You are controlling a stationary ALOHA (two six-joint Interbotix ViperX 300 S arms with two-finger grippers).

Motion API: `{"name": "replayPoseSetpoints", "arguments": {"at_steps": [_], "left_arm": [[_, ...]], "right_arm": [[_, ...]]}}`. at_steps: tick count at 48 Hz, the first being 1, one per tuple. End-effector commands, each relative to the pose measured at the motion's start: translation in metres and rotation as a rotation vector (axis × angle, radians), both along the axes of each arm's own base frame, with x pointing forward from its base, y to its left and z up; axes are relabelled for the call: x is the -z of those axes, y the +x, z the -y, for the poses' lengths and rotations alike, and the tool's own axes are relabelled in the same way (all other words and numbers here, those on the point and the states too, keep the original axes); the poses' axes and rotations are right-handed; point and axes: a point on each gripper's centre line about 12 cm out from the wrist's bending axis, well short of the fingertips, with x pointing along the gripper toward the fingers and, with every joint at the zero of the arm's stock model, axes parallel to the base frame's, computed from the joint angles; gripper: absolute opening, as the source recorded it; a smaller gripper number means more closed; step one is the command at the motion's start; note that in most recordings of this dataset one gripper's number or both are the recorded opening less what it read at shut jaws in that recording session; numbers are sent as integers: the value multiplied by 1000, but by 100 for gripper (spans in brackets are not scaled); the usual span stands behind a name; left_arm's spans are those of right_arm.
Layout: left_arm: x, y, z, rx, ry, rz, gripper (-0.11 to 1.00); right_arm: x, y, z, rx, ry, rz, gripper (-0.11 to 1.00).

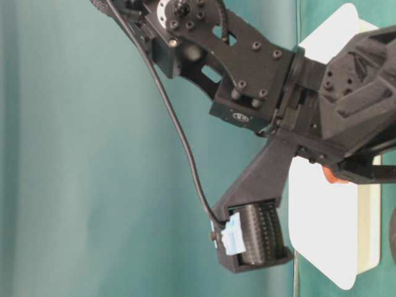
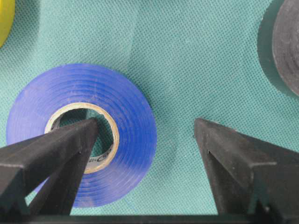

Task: Pick up the tape from a random location and place it into the white case.
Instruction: 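Lower the right gripper into the blue roll's hole and close, then lift the blue roll and carry it toward the white tray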

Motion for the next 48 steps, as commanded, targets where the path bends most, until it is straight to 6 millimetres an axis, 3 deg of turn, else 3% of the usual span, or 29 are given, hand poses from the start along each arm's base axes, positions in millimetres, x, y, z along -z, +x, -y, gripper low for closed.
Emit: {"name": "replayPoseSetpoints", "arguments": {"at_steps": [1,9,17,23,38,48], "left_arm": [[-4,3,0,2,-1,13,98],[-4,3,0,2,-1,14,98],[-4,2,0,2,-2,11,98],[-4,3,0,2,-1,14,98],[-4,3,0,2,-1,13,98],[-4,3,0,2,-1,13,98]], "right_arm": [[-9,3,-2,-6,3,27,90],[-10,4,-2,-14,-3,31,82],[-10,3,-2,-15,-5,25,51],[-10,3,-2,-15,-5,25,38],[-18,5,-2,-12,-1,42,36],[-50,3,-1,-8,3,71,31]]}}
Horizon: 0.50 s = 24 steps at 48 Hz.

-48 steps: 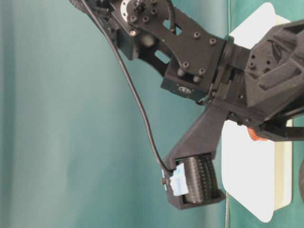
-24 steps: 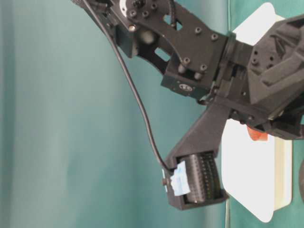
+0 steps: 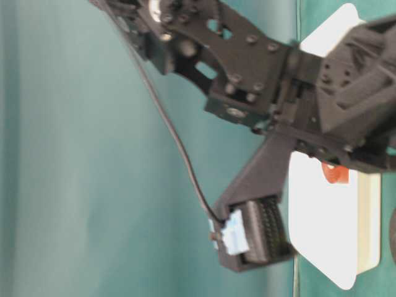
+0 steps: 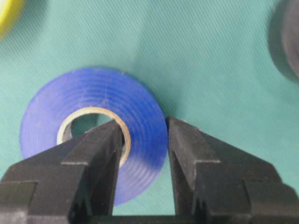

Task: Pick up the tape from a random location and place it into the white case.
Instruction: 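Lift the blue roll and carry it toward the white tray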

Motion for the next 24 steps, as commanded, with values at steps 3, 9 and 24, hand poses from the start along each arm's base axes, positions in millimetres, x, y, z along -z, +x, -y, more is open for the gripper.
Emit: {"name": "replayPoseSetpoints", "arguments": {"at_steps": [3,9,24], "left_arm": [[-4,2,0,1,-1,14,98],[-5,2,0,1,-1,16,98],[-5,3,0,1,-1,19,98]], "right_arm": [[-50,5,1,7,12,82,31],[-78,2,1,9,12,90,31],[-135,-9,4,21,-1,49,31]]}}
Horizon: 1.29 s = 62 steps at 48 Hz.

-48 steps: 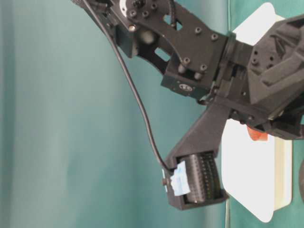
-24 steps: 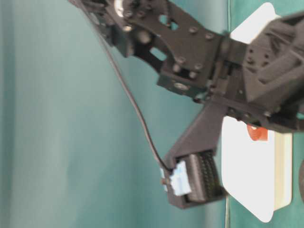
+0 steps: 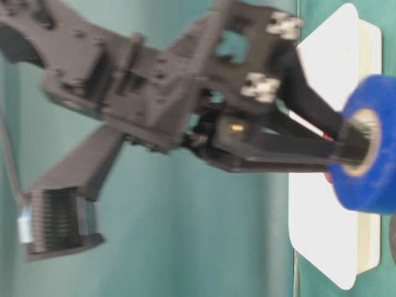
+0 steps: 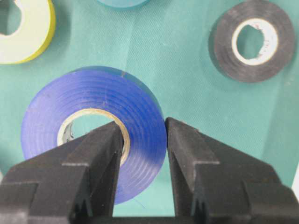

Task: Pick up the tape from a random location and place it into the white case.
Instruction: 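Lift the blue roll and carry it toward the white tray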

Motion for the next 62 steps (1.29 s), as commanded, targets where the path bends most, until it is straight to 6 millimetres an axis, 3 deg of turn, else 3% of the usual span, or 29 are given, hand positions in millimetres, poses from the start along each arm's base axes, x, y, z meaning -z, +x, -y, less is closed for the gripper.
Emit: {"name": "replayPoseSetpoints", "arguments": {"at_steps": [1,21,62], "left_arm": [[-5,3,0,0,-2,19,98],[-5,3,0,1,-1,19,98],[-4,2,0,0,-3,14,98]], "right_arm": [[-42,-2,0,1,4,51,31],[-111,-19,6,13,-25,59,31],[-113,-19,7,14,-27,69,31]]}}
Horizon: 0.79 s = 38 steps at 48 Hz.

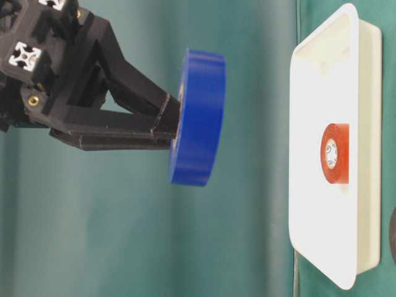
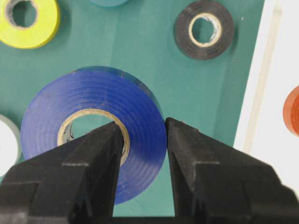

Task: Pick up the tape from a random location and place it into the white case.
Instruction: 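Lift the blue roll and carry it toward the white tray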

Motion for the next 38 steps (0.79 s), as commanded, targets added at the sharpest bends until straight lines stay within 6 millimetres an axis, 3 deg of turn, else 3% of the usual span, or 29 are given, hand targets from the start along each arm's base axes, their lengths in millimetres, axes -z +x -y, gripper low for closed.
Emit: {"name": "replayPoseSetpoints", "arguments": {"at_steps": [1,24,38], "left_arm": [[-4,2,0,2,-2,11,98],[-4,2,0,2,-2,9,98],[-4,2,0,2,-2,11,98]], "right_arm": [[-22,-2,0,2,10,62,31],[-21,-2,3,5,2,59,31],[-19,0,24,40,-57,61,31]]}}
